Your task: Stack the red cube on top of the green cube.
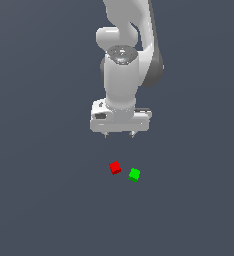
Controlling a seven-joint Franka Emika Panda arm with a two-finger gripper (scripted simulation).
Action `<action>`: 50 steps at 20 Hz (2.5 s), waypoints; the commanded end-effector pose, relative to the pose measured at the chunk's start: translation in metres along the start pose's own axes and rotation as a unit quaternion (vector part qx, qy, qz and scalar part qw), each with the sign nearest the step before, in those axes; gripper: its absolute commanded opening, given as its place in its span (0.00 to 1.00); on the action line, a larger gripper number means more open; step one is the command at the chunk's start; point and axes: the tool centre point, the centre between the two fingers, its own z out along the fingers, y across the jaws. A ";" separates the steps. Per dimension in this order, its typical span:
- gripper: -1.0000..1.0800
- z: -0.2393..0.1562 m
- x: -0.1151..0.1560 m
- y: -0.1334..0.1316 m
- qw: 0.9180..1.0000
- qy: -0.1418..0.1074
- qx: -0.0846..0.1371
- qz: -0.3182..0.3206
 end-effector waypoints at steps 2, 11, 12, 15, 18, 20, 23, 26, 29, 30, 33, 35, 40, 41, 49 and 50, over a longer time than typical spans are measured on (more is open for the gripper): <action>0.96 0.000 0.000 0.000 1.000 0.000 0.000 0.000; 0.96 0.021 0.007 0.005 1.000 -0.004 0.002 -0.029; 0.96 0.026 0.009 0.005 0.999 -0.005 0.003 -0.036; 0.96 0.042 0.015 0.008 0.998 -0.009 0.004 -0.058; 0.96 0.062 0.022 0.011 0.996 -0.013 0.006 -0.086; 0.96 0.076 0.028 0.013 0.994 -0.016 0.007 -0.106; 0.96 0.096 0.035 0.015 0.991 -0.020 0.009 -0.133; 0.96 0.111 0.041 0.017 0.988 -0.023 0.010 -0.155; 0.96 0.123 0.046 0.017 0.985 -0.025 0.011 -0.171; 0.96 0.126 0.047 0.017 0.984 -0.026 0.011 -0.175; 0.96 0.132 0.050 0.018 0.983 -0.027 0.011 -0.184; 0.96 0.134 0.051 0.017 0.982 -0.028 0.011 -0.187; 0.96 0.135 0.050 0.018 0.982 -0.028 0.011 -0.186; 0.96 0.137 0.050 0.018 0.982 -0.028 0.011 -0.186; 0.96 0.174 0.047 0.017 0.982 -0.028 0.011 -0.187; 0.96 0.178 0.047 0.017 0.982 -0.028 0.011 -0.188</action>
